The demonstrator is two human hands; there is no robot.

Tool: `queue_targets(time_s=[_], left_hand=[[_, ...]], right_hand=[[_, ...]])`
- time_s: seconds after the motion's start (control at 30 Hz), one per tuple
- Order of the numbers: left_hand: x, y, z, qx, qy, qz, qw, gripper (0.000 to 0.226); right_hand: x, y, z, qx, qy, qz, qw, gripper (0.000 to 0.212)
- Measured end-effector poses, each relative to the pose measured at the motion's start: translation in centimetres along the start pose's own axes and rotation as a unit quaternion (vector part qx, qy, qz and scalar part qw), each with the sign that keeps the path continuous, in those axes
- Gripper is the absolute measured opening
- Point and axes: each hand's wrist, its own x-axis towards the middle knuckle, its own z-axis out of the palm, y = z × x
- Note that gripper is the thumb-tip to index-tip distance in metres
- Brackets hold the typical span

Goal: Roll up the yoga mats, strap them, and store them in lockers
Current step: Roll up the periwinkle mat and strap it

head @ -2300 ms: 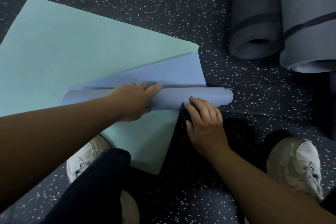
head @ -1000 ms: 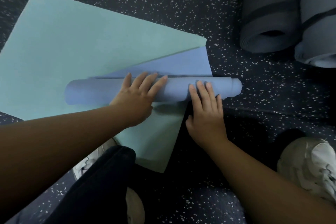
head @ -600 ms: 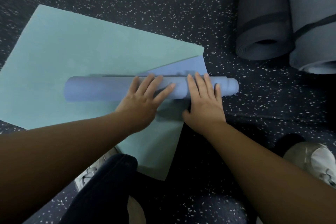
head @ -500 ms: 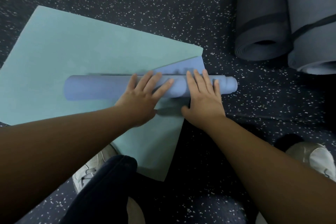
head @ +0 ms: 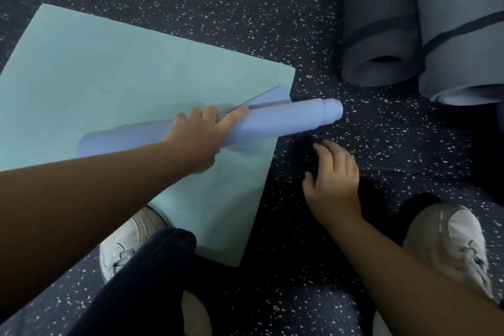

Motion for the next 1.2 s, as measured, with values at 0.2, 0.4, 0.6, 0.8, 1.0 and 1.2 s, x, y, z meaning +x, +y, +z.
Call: queue_targets(time_s=[0.2,0.4,0.6,0.8,1.0,1.2], left_hand=[[-3.2,0.7,2.0,-0.004,0.025,0.039,0.999,0.095],[-3.5,0.6,2.4,-0.014,0.040,0.050,0.998,0.095],[-3.7,0.8,2.4,0.014,0.036,0.049,0.998,0.095],[-3.7,0.8,2.3,0.023,0.014,0.044,0.999,0.094],[-3.7,0.9,2.2,0.018,0.008,0.038,0.999,0.094],[-3.0,0.3,1.6,-0.014,-0.005,0.041,0.999,0.094]], right_hand=[[-7.8,0.7,0.7,-0.048,-0.128,-0.100,0.985,0.057],[-12.3,-0.1,0.4,-0.080,-0.232,-0.125,0.961,0.066],[-14.3,0.9,-0.5,-0.125,-0.247,-0.152,0.949,0.073],[-13.4,3.0,-1.6,-0.171,-0.196,0.000,0.966,0.057],[-12.9,4.0,-2.7,-0.163,-0.224,0.071,0.958,0.059],[-13.5,3.1,-4.2,-0.079,-0.216,0.095,0.969,0.068]])
